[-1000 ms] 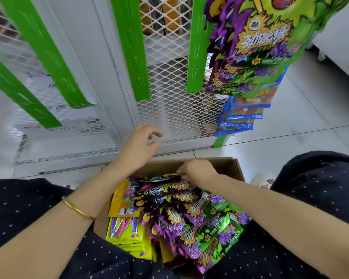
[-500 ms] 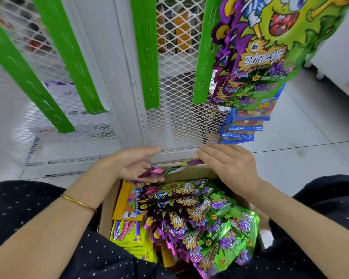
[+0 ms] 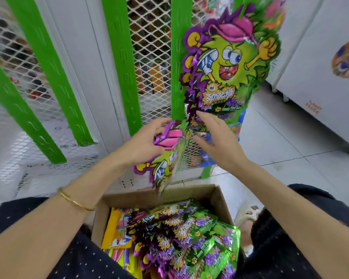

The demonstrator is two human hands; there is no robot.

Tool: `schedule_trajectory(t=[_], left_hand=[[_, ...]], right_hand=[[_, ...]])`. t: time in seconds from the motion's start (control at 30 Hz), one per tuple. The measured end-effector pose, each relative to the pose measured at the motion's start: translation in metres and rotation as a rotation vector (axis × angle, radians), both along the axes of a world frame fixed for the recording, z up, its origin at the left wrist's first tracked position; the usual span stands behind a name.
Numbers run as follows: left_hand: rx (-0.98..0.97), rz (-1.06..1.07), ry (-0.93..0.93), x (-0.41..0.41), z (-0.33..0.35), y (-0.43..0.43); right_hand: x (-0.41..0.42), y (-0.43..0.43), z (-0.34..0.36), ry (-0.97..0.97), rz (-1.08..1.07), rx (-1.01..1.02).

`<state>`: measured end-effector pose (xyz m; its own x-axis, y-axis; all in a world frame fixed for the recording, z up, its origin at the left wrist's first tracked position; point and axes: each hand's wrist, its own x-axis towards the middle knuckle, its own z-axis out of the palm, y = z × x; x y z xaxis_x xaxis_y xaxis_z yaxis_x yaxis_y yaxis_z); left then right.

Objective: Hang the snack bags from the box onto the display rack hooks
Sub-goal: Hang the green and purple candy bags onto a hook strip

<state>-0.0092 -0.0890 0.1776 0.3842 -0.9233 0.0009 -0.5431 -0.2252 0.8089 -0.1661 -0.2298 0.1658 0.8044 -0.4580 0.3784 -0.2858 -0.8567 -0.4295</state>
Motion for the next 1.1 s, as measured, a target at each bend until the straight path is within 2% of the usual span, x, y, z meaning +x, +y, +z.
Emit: schedule_trajectory(t=[0.1, 0.17, 0.33, 0.47, 0.53, 0.67, 0.8, 0.97, 1.1], left_hand=[[-0.032, -0.095, -0.168, -0.002, 0.045, -0.017], [-0.074, -0.145, -0.199, -0.003, 0.074, -0.032], [-0.082, -0.305, -0.244, -0.008, 0.146, -0.073], [-0.376, -0.075, -0.289, -0.013, 0.202, -0.128], [-0.448, 0.038, -0.258, -0.013, 0.219, -0.156], [-0.390, 0.182, -0.295, -0.013, 0.232, -0.190], [-0.394, 0.177, -0.251, -0.012, 0.238, -0.207], [-0.407, 0.150, -0.016, -0.004, 0.243, -0.215], [-0.416, 0.173, -0.015, -0.001, 0.246, -0.216]], right_hand=[[0.007, -0.022, 0.048, -0.030, -0.008, 0.206], [0.006, -0.036, 0.077, -0.065, 0.036, 0.385], [-0.009, -0.076, 0.137, -0.217, 0.066, 0.461], [-0.014, -0.100, 0.181, -0.367, 0.053, 0.507], [-0.011, -0.113, 0.196, -0.413, 0.026, 0.478], [0.001, -0.135, 0.215, -0.447, -0.081, 0.367], [0.016, -0.149, 0.224, -0.470, -0.161, 0.197], [0.032, -0.150, 0.228, -0.497, -0.265, -0.018], [0.039, -0.146, 0.230, -0.544, -0.365, -0.203]])
